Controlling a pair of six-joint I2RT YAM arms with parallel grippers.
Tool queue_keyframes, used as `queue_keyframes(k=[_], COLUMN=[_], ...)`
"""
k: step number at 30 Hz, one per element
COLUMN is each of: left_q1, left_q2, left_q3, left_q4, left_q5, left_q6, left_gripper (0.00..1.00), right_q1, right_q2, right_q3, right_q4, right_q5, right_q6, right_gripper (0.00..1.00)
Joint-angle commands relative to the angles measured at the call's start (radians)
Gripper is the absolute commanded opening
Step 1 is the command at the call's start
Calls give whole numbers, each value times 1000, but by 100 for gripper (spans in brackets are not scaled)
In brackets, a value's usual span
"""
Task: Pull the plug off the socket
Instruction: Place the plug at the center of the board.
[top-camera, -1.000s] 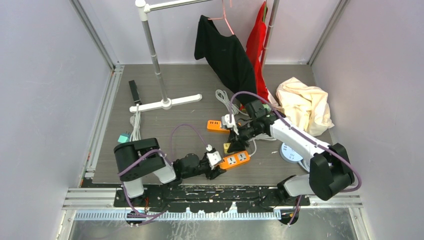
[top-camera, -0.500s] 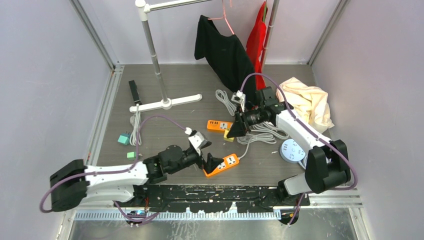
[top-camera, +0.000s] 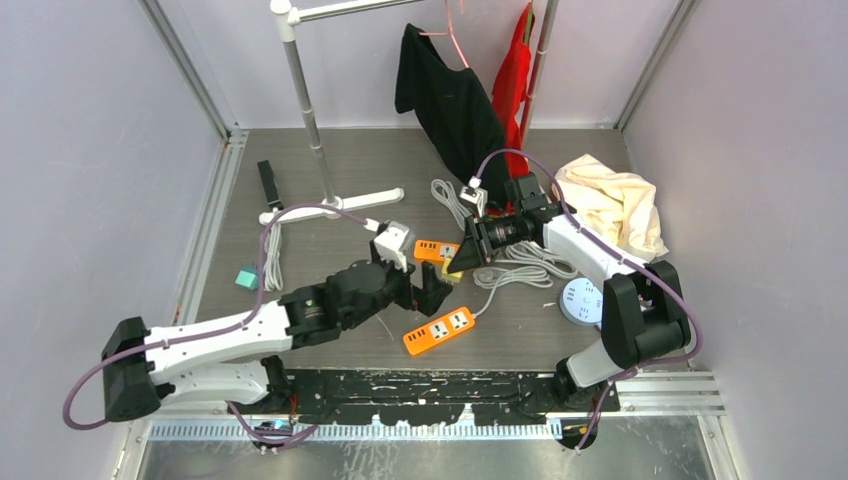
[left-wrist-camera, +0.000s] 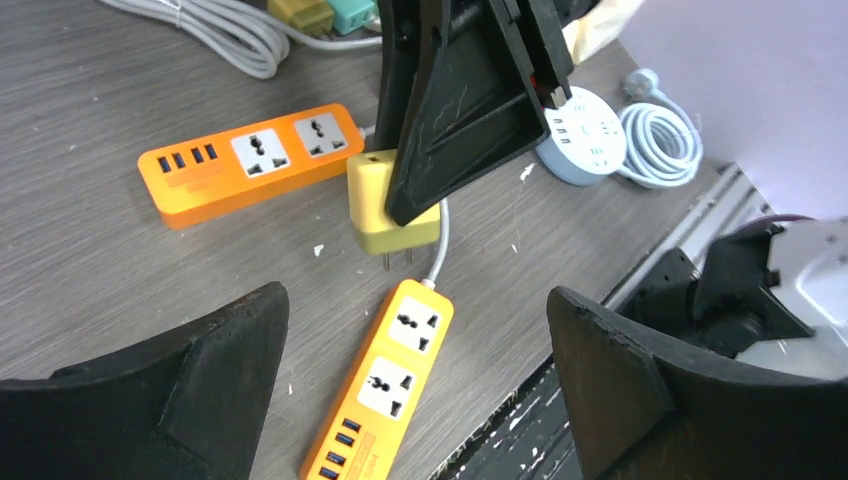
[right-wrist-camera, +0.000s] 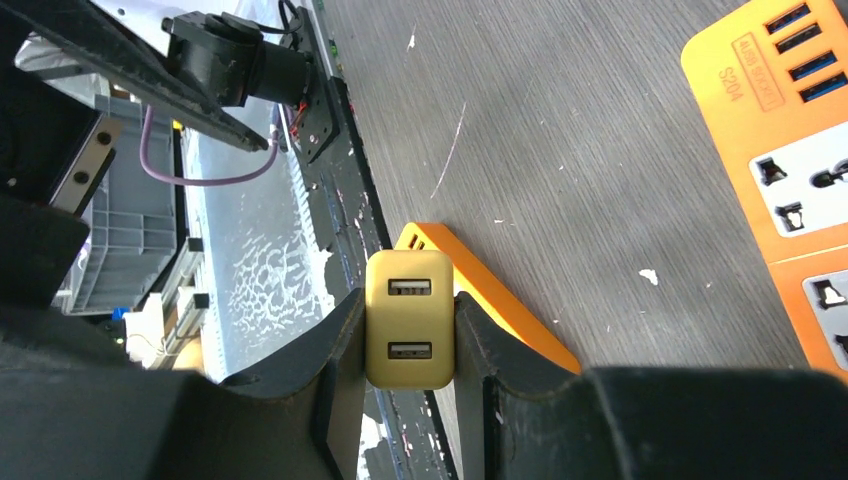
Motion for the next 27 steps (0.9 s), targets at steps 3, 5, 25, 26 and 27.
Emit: queue_keyframes(k=[3,5,25,26,27], left_q1=[-95,-118,-141,-137,-134], left_q2=[179,264,617,616,617], left_q3=[219,293,539,537,535], left_q4=[-225,-306,-346,-335,-326], left_q5=[-262,-346,-620,-619,-613], left_q6=[-36,-41,8,8,9], left_gripper=[97,94,68,67,67], right_q1=[4,5,6,6,6], right_q2=[2,2,11,11,11], right_q3=[39,39,36,37,36], right_q4=[34,34,36,36,36], right_q5=[-4,-2,-1,-1,-1], right_q6=[42,43,43,43,43], right_gripper=[6,7,7,7,7])
